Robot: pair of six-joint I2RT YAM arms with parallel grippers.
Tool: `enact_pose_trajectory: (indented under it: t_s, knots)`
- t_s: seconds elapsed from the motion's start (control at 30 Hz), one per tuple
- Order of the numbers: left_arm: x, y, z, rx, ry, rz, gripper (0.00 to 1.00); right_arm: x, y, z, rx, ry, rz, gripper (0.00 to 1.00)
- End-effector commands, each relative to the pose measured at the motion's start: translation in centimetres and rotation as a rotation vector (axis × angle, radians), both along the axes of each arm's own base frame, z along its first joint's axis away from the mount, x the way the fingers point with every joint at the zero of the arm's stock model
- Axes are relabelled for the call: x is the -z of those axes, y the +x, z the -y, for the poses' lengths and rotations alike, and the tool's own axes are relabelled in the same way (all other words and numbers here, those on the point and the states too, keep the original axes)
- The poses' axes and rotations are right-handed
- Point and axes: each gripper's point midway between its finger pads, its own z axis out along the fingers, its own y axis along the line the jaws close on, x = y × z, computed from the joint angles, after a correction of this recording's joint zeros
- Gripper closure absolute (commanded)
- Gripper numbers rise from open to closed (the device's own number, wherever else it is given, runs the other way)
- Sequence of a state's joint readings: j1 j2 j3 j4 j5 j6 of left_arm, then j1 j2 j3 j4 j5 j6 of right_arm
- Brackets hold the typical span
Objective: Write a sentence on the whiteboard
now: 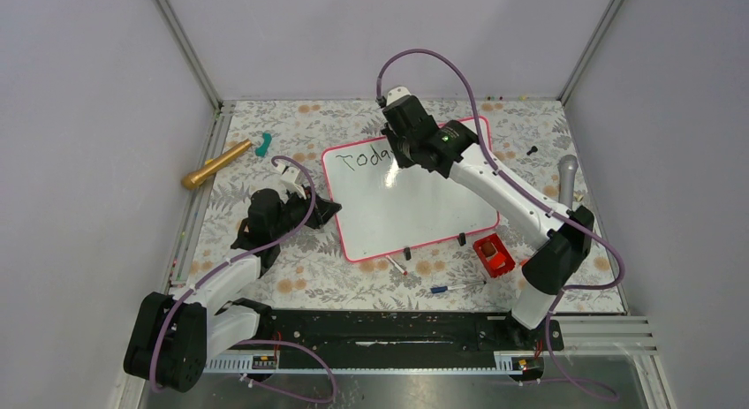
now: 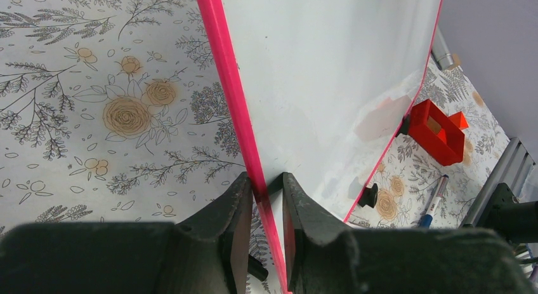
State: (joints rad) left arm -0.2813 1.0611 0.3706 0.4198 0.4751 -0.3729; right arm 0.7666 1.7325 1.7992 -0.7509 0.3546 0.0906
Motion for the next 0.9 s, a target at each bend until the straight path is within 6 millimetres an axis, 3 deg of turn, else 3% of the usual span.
enact_pose_trajectory:
  t_s: [0.0,0.47,0.87]
  knots:
    - [-1.4,0.3,0.5,0.033,0.013,0.082,1.00,-0.1,-0.5,0.9,0.012,0.004,0.000,1.00]
    - [-1.5,0.2,0.5,0.031,0.015,0.085,1.00,2.2,-3.2,0.8,-0.035,0.049,-0.103,1.00]
    - [-1.4,0.3,0.4,0.028,0.015,0.083,1.00,-0.2,-2.5,-1.0,-0.069,0.119,-0.075,1.00]
